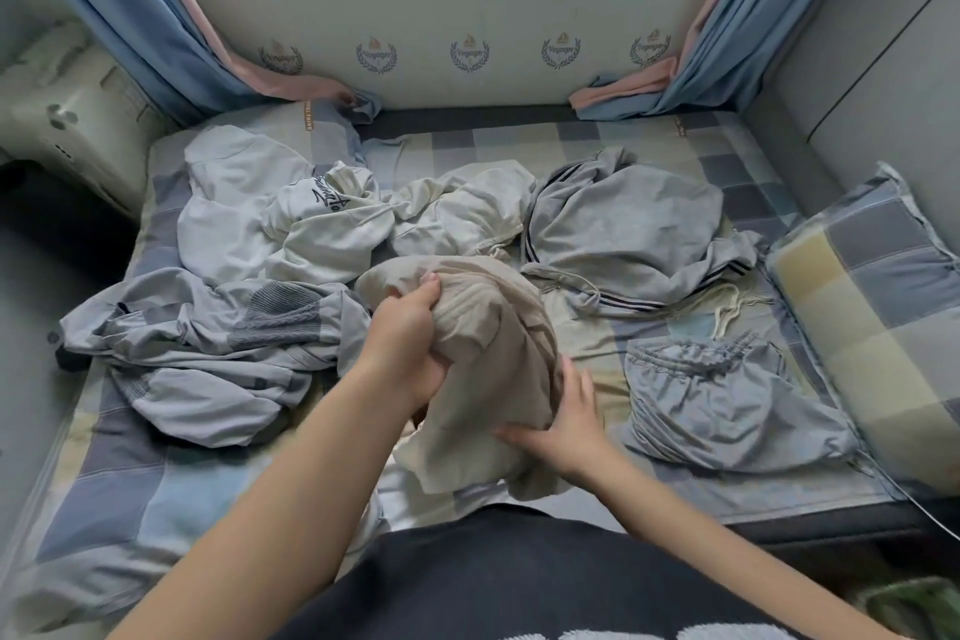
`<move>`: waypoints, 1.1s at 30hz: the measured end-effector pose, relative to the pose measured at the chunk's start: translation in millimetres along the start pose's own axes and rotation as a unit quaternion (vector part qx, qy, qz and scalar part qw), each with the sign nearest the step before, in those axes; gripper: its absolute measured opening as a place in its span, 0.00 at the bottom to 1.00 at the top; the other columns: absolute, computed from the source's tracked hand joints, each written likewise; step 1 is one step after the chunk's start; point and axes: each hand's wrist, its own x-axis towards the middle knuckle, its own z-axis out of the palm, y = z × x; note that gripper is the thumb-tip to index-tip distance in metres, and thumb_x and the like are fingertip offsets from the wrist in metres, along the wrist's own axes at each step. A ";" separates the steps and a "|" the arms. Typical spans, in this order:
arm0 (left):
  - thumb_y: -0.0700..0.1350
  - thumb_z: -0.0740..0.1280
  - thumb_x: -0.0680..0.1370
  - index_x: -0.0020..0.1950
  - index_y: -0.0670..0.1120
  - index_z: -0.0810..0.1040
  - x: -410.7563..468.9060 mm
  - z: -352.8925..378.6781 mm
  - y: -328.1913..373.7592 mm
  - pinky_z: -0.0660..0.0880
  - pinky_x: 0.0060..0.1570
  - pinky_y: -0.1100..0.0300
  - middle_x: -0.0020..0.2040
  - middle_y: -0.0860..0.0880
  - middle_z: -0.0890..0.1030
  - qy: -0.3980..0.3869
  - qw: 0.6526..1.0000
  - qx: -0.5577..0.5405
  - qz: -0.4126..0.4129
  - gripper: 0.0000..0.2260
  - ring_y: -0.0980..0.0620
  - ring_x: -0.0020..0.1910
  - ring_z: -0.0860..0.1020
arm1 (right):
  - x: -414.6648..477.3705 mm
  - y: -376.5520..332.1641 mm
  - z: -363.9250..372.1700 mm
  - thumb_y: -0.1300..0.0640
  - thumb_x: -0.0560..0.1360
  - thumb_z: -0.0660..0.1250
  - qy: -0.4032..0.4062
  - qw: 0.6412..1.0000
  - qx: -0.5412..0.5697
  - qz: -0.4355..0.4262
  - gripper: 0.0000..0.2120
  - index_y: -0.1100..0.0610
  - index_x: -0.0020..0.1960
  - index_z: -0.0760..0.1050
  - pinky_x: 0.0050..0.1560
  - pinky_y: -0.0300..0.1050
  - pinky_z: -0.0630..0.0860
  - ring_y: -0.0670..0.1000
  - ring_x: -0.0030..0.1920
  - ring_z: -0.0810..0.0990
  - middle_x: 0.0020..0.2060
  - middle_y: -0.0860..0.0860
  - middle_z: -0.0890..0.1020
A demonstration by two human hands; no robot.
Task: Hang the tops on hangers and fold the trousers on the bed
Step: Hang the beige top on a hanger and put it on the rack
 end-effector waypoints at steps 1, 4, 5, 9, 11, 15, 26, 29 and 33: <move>0.41 0.61 0.85 0.68 0.36 0.73 -1.5 2.7 3.3 0.84 0.39 0.52 0.60 0.36 0.82 0.007 1.000 -0.013 -0.010 0.14 0.42 0.53 0.84 | 3.7 2.5 4.3 0.27 0.49 0.77 -0.009 0.999 0.034 0.023 0.71 0.48 0.81 0.44 0.76 0.58 0.60 0.54 0.79 0.56 0.80 0.52 0.53; 0.40 0.59 0.85 0.66 0.35 0.74 -4.3 6.1 10.8 0.84 0.36 0.52 0.57 0.37 0.83 0.016 0.999 -0.031 -0.015 0.13 0.44 0.48 0.84 | 14.1 3.2 5.5 0.45 0.69 0.78 -0.075 0.987 0.134 0.045 0.33 0.54 0.68 0.69 0.53 0.40 0.80 0.47 0.53 0.80 0.59 0.50 0.81; 0.40 0.59 0.85 0.66 0.36 0.74 -5.0 5.8 13.3 0.84 0.36 0.52 0.57 0.37 0.83 0.017 0.999 -0.038 -0.012 0.13 0.44 0.49 0.84 | 14.4 -1.2 3.1 0.51 0.75 0.73 -0.097 0.986 0.128 0.044 0.16 0.55 0.59 0.75 0.39 0.35 0.80 0.45 0.43 0.80 0.48 0.48 0.83; 0.43 0.62 0.85 0.66 0.39 0.75 2.6 -13.2 20.7 0.83 0.47 0.50 0.59 0.41 0.83 0.029 0.998 -0.021 0.047 0.12 0.44 0.55 0.83 | 29.5 -6.2 -14.9 0.62 0.79 0.63 0.008 0.993 0.120 -0.002 0.09 0.66 0.47 0.78 0.38 0.47 0.77 0.51 0.37 0.76 0.35 0.55 0.78; 0.46 0.67 0.82 0.65 0.45 0.76 4.8 -26.5 23.4 0.81 0.54 0.51 0.61 0.45 0.83 0.036 0.986 0.120 0.108 0.12 0.46 0.60 0.82 | 26.4 -18.5 -33.8 0.61 0.81 0.64 0.039 0.982 0.182 -0.015 0.08 0.62 0.46 0.79 0.35 0.45 0.77 0.51 0.34 0.76 0.34 0.55 0.78; 0.48 0.77 0.73 0.64 0.57 0.71 -5.9 -39.7 5.0 0.73 0.46 0.74 0.58 0.58 0.78 -0.097 0.890 0.416 0.161 0.23 0.67 0.54 0.76 | 6.9 -60.1 -62.4 0.57 0.79 0.70 -0.002 0.954 0.287 -0.091 0.10 0.59 0.40 0.77 0.33 0.45 0.79 0.52 0.33 0.79 0.34 0.56 0.79; 0.39 0.69 0.78 0.56 0.43 0.83 5.0 -54.4 -35.3 0.82 0.46 0.55 0.48 0.45 0.87 -0.076 0.957 0.247 0.134 0.08 0.47 0.49 0.85 | -10.8 -66.9 -72.8 0.58 0.75 0.75 -0.039 0.960 0.173 -0.217 0.24 0.51 0.69 0.74 0.66 0.41 0.71 0.44 0.65 0.76 0.64 0.47 0.78; 0.41 0.62 0.82 0.55 0.39 0.83 -3.1 -55.4 -20.6 0.82 0.44 0.57 0.49 0.43 0.86 -0.067 0.988 0.133 0.029 0.11 0.49 0.46 0.85 | 3.6 -20.3 -63.1 0.47 0.66 0.79 -0.116 0.981 0.067 -0.142 0.47 0.41 0.79 0.58 0.75 0.49 0.63 0.45 0.75 0.63 0.75 0.45 0.64; 0.45 0.58 0.84 0.49 0.39 0.87 -12.6 -49.6 -12.8 0.82 0.47 0.54 0.52 0.41 0.86 -0.110 0.988 0.096 -0.042 0.19 0.45 0.49 0.85 | 13.5 2.6 -32.0 0.41 0.65 0.75 -0.130 0.986 -0.002 -0.109 0.49 0.40 0.80 0.54 0.75 0.56 0.65 0.49 0.75 0.63 0.76 0.46 0.63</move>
